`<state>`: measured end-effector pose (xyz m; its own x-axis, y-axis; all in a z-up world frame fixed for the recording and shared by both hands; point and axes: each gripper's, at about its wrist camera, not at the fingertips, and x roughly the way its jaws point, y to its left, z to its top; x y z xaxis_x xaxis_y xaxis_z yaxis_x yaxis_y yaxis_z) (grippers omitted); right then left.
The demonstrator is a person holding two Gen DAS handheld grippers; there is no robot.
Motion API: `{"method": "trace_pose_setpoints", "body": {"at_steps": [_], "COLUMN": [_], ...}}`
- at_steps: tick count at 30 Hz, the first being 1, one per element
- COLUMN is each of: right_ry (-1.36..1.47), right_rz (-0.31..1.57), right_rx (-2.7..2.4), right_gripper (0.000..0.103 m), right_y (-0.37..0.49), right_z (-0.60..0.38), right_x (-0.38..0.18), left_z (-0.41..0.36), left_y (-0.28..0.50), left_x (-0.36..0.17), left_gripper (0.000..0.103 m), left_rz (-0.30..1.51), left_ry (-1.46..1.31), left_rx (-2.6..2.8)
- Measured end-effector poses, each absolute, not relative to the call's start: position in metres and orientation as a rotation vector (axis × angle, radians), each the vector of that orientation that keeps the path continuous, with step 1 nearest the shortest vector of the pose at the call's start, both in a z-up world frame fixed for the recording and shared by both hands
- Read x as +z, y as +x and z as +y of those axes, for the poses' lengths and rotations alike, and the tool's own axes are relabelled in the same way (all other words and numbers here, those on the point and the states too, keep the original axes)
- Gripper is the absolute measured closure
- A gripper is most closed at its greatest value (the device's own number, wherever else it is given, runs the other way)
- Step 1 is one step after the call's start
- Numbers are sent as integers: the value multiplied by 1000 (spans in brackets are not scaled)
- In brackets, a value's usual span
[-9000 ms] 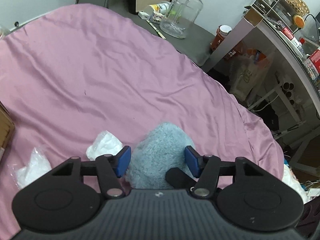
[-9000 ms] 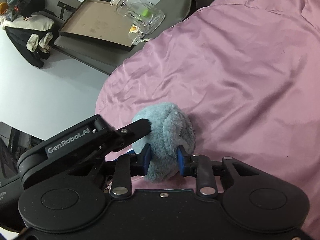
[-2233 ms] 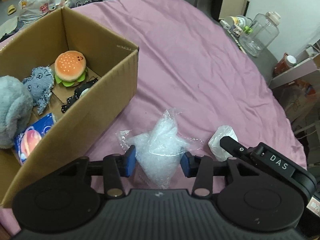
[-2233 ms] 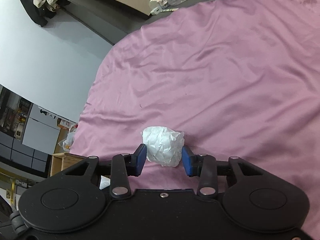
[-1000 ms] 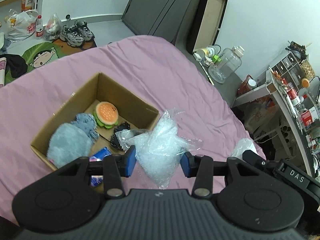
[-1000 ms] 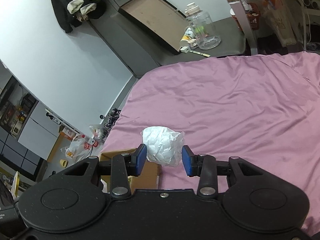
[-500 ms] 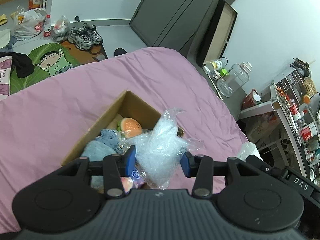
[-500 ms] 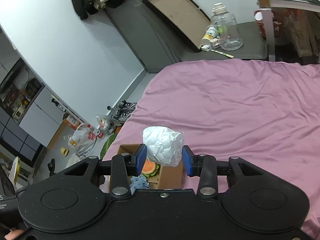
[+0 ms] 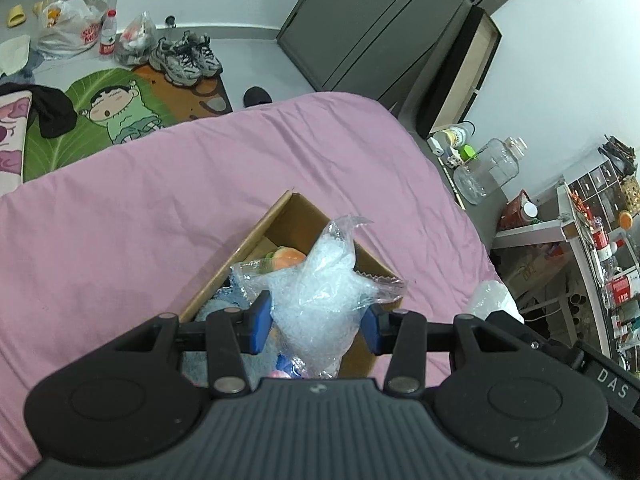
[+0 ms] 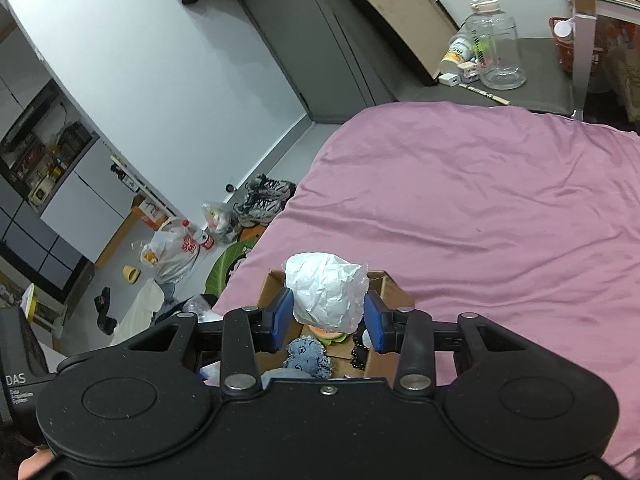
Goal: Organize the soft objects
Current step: 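Open the left tool to drop the fluff bag while the right tool drops the paper ball in the box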
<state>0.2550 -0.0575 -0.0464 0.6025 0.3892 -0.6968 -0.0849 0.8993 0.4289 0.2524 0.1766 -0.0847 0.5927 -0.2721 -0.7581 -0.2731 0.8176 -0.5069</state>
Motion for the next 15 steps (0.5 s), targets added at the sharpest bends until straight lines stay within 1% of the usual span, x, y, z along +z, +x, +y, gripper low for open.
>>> {"method": "trace_pose_setpoints", "body": {"at_steps": [8,10,12,15], "right_ry": [352,353,353,356], "right_rz": [912,918,924,937], "right_rx": [277,272,268,274], "right_gripper": [65,65,64,65], "right_y": [264,267,268,269], "right_z": [-47,-47,-45,-41], "right_x": [-54,-56,-58,-62], "left_z": [171,168,167,171], "left_y": [268,273,276,275], "left_x": [-107,-113,-119,-119], "left_gripper": [58,54,46,41], "left_rz": [1005,1029,1057,1052], "left_ry": [-668,-672,-681,-675], "left_rx": [-17,-20,-24,-14]}}
